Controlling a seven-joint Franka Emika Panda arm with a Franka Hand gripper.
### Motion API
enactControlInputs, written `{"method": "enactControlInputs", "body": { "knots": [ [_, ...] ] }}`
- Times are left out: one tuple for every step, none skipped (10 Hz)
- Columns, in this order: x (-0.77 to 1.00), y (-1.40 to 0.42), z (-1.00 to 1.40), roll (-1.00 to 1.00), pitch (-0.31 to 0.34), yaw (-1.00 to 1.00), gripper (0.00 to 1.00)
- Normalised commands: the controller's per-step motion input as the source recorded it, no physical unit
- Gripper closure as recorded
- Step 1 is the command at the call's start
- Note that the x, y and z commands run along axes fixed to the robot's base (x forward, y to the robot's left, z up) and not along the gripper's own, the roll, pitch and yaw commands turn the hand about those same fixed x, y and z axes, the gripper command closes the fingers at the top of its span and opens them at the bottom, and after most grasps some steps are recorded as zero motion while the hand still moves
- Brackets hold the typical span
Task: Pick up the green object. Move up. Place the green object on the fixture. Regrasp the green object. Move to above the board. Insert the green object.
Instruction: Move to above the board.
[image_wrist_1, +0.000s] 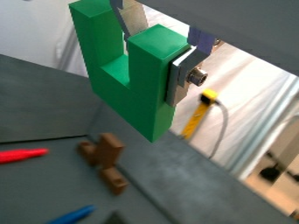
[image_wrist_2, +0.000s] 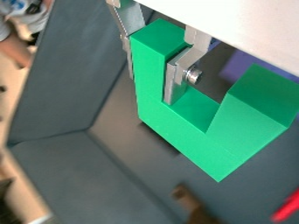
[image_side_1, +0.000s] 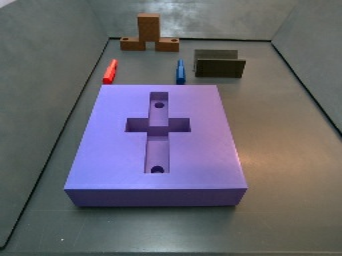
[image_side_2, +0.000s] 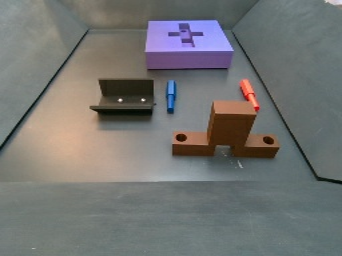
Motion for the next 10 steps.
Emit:
{"method": "enactControlInputs", "body": {
  "knots": [
    [-1.25, -1.40, 0.24, -1.00, 0.010, 0.00, 1.00],
    [-1.26, -1.40, 0.25, -1.00, 0.004, 0.00, 1.00],
    [-0.94, -0.98, 0.16, -1.00, -0.004, 0.01, 1.00],
    [-0.59, -0.57, 0.08, -1.00, -0.006, 0.01, 1.00],
    [-0.26, -0.18, 0.04, -1.00, -0.007, 0.01, 1.00],
    [-0.13, -0.05, 0.01, -1.00, -0.011, 0.00, 1.00],
    [-0.09, -0.01, 0.01, -1.00, -0.020, 0.00, 1.00],
    [-0.08, 0.00, 0.01, -1.00, -0.033, 0.00, 1.00],
    [-0.08, 0.02, 0.00, -0.98, -0.062, 0.00, 1.00],
    [-0.07, 0.03, 0.01, -0.78, -0.069, 0.00, 1.00]
  ]
}}
